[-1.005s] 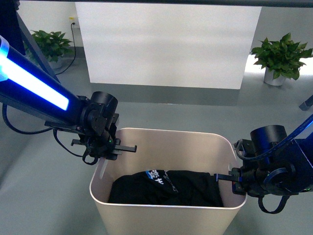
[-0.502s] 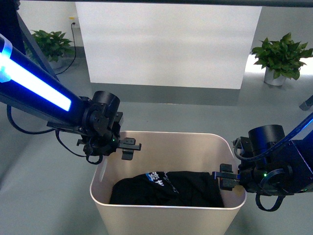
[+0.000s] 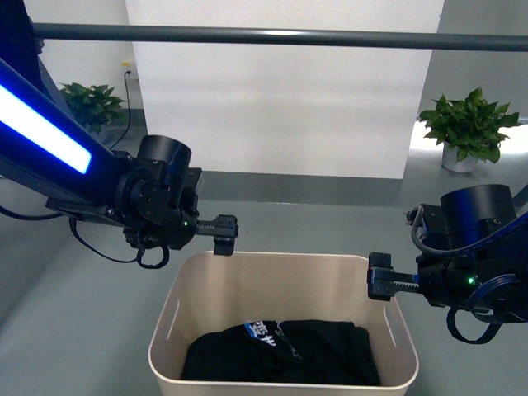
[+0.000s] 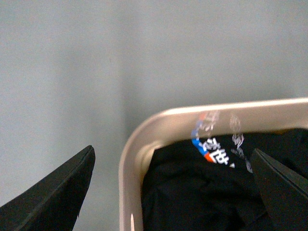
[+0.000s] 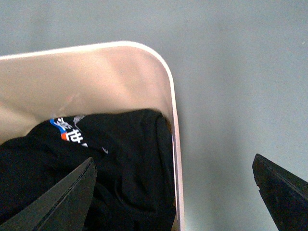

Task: Move hamper under clothes hanger

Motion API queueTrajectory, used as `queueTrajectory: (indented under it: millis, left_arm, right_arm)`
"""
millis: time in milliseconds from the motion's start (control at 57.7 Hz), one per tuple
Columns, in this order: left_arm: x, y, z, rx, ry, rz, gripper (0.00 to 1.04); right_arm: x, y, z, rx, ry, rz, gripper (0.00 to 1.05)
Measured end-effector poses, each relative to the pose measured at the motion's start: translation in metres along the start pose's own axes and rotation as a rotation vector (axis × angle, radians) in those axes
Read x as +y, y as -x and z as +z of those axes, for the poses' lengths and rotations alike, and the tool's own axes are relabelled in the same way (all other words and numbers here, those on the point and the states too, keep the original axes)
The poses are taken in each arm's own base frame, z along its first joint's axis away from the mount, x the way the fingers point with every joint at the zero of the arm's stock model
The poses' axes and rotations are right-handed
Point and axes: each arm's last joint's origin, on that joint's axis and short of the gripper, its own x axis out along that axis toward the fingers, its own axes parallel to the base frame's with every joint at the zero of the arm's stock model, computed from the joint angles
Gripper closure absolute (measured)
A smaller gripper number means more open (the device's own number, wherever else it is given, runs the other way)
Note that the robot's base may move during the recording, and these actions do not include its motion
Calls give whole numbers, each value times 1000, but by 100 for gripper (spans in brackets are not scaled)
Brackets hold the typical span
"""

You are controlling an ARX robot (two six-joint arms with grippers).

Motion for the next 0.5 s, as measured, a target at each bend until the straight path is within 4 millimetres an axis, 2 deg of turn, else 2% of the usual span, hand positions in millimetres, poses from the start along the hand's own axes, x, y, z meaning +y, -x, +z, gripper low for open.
queueTrajectory:
  millis: [173, 260, 502]
  left_arm:
    - [-2, 38, 30, -142, 0, -12, 7]
    - [-5, 64, 44, -224, 1, -21, 7]
    - [-10, 116, 60, -364, 11, -44, 7]
  right_arm:
    - [4, 26, 20, -94, 20, -11, 8]
    - [7, 48, 33, -170, 29, -20, 8]
    - [15, 97, 54, -334, 41, -48, 8]
